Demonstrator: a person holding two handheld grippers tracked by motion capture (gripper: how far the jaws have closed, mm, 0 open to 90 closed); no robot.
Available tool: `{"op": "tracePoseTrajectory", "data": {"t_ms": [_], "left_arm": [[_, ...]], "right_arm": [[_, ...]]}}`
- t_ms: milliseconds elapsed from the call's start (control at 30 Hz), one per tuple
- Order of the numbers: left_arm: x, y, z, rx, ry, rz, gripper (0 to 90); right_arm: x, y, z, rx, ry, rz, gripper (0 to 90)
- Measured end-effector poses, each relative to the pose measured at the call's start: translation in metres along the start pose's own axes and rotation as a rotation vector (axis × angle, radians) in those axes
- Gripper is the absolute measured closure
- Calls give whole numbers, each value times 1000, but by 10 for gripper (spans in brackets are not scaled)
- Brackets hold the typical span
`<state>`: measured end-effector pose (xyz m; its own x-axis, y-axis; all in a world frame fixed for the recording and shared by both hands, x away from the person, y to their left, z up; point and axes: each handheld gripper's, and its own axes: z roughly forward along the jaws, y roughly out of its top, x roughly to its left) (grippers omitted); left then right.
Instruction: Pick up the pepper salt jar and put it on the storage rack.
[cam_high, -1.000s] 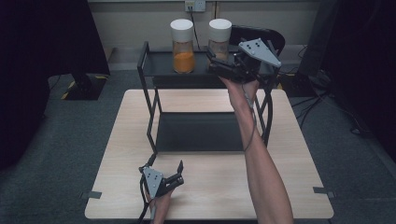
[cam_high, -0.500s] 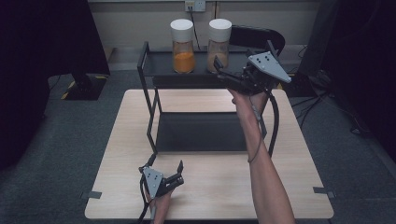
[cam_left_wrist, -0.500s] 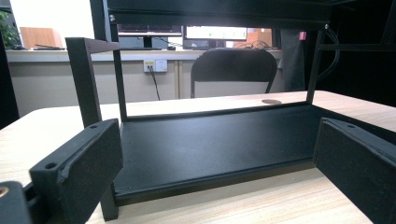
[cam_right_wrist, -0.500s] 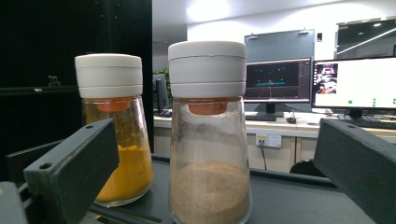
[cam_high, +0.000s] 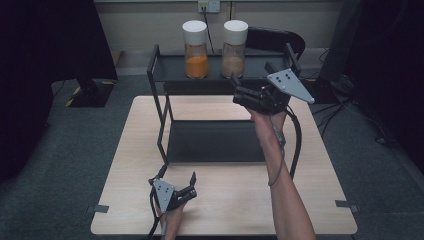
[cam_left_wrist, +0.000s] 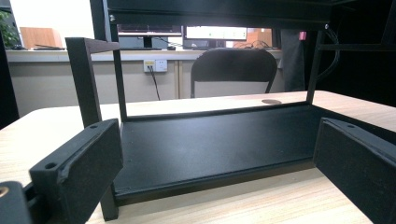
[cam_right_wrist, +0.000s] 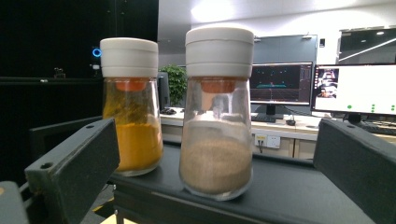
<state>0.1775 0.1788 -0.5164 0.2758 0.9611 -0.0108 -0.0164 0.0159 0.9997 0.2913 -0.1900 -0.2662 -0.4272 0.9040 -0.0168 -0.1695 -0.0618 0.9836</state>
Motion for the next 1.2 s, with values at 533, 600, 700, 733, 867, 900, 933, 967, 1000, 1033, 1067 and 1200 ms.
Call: {"op": "tracePoseTrajectory", "data": {"t_ms": [533, 600, 700, 733, 867, 900, 933, 967, 1000, 1033, 1067, 1200], "left_arm": [[0, 0, 0, 0, 0, 0, 7], [0, 0, 0, 0, 0, 0, 7], [0, 0, 0, 0, -1, -1, 7], [0, 0, 0, 0, -1, -1, 7], [0, 0, 0, 0, -1, -1, 7], [0, 0, 0, 0, -1, -1, 7], [0, 0, 0, 0, -1, -1, 7], [0, 0, 0, 0, -1, -1, 7], [0, 0, 0, 0, -1, -1, 7], [0, 0, 0, 0, 0, 0, 7], [0, 0, 0, 0, -1, -1, 7], [0, 0, 0, 0, -1, -1, 7]], "right_arm": [[4, -26, -39, -10, 6, -20, 8], [4, -29, -45, -11, 10, -16, 8], [4, -34, -53, 2, 12, -3, 8], [4, -36, -56, 4, 10, -2, 9], [5, -50, -64, 26, -3, -5, 8], [5, -54, -66, 26, -7, -4, 7], [5, -57, -68, 26, -9, -2, 6], [6, -60, -70, 25, -13, -1, 6], [6, -64, -73, 24, -17, 1, 4], [6, -66, -75, 23, -20, 1, 0], [7, -69, -77, 23, -24, 2, 0], [9, -75, -88, 37, -36, -1, 0]]}}
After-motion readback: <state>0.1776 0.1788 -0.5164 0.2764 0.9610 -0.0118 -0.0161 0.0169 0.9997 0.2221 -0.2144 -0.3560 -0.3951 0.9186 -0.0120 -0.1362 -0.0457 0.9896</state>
